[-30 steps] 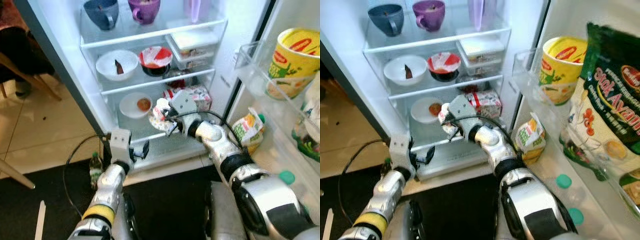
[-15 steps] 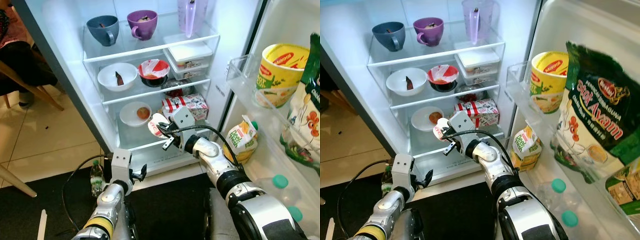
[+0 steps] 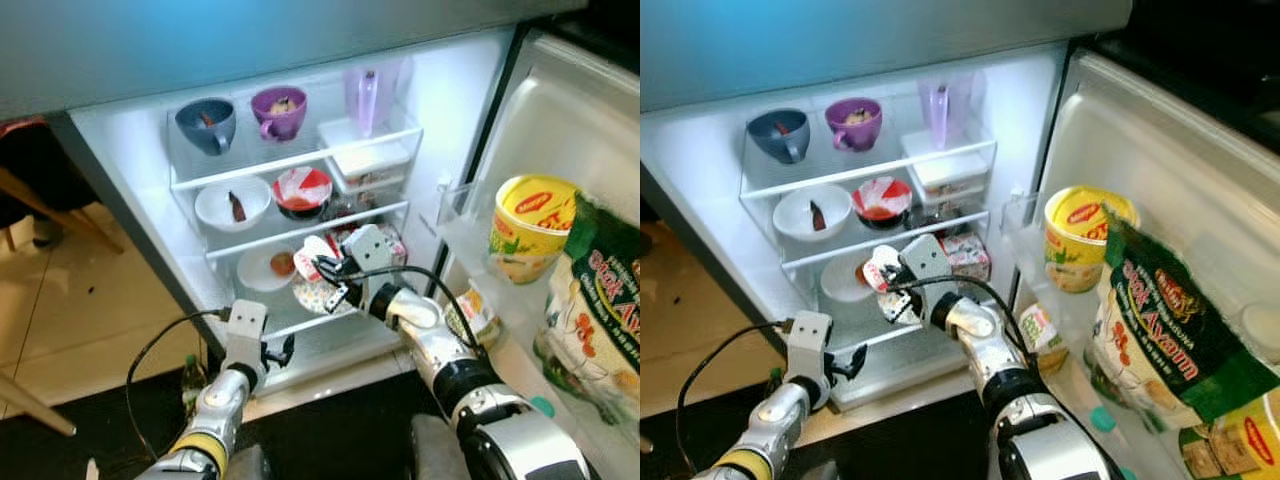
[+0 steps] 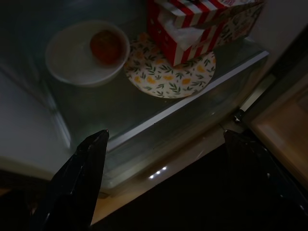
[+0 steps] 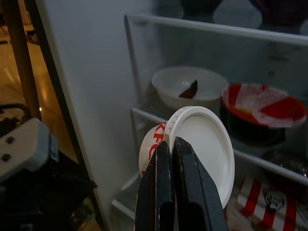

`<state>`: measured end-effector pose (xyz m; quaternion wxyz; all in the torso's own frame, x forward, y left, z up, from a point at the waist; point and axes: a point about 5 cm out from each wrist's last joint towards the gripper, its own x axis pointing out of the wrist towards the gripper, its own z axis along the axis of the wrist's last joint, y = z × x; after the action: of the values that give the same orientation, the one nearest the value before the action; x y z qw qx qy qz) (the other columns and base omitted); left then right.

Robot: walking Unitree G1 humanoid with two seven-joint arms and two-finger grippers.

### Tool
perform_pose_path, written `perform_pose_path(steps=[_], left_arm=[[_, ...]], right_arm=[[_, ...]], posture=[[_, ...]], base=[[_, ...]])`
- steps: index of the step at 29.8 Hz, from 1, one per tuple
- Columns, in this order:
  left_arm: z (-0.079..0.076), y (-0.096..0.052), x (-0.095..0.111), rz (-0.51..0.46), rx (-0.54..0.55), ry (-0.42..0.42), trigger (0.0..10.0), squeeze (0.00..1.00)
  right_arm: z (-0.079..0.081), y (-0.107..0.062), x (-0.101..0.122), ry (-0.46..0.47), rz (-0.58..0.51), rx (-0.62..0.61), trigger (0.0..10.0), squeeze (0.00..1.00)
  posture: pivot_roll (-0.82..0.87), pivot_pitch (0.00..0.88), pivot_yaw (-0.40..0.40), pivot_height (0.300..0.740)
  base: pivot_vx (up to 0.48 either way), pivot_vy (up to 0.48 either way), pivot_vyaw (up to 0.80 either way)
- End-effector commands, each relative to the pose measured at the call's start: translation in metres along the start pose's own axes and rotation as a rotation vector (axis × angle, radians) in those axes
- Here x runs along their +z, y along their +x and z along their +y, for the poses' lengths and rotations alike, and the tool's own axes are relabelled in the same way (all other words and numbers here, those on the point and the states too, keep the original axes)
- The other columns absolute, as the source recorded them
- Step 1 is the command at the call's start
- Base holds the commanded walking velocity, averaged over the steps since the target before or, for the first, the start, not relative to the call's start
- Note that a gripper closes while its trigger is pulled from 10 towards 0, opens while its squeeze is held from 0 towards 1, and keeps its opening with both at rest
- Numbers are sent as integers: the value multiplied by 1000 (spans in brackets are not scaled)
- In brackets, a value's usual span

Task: Restocking fridge

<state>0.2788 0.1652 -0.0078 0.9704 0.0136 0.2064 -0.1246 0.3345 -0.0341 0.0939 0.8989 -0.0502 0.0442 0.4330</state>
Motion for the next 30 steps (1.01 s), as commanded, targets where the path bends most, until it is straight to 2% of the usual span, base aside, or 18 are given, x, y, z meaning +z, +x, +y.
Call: perform_pose_path(steps=[1, 7, 18, 23, 27, 30], left_arm=[[7, -5, -7, 28, 18, 16, 10000, 0], [6, -6, -10, 40, 22, 14, 10000, 0], [4, -6, -16, 78, 5, 29, 10000, 0], [8, -9, -20, 104, 31, 14, 10000, 0], [6, -15, -34, 162, 18, 27, 10000, 0], [7, -20, -42, 187, 37, -6, 10000, 0]], right_arm=[[9, 2, -3, 6, 1, 45, 10000, 0], [20, 0, -6, 28, -17, 121, 10000, 0], [24, 3, -1, 49, -35, 160, 10000, 0], [24, 3, -1, 62, -28, 166, 10000, 0], [32, 4, -5, 57, -10, 209, 10000, 0], [32, 3, -6, 63, -2, 206, 10000, 0]], posture=[[-38, 19, 36, 632], [-39, 15, 37, 652], [-37, 8, 50, 687], [-38, 35, 49, 707], [-41, 38, 50, 727], [-42, 42, 54, 737]], base=[[0, 0, 0], [0, 0, 0], [0, 0, 0], [0, 0, 0], [0, 0, 0], [0, 0, 0]])
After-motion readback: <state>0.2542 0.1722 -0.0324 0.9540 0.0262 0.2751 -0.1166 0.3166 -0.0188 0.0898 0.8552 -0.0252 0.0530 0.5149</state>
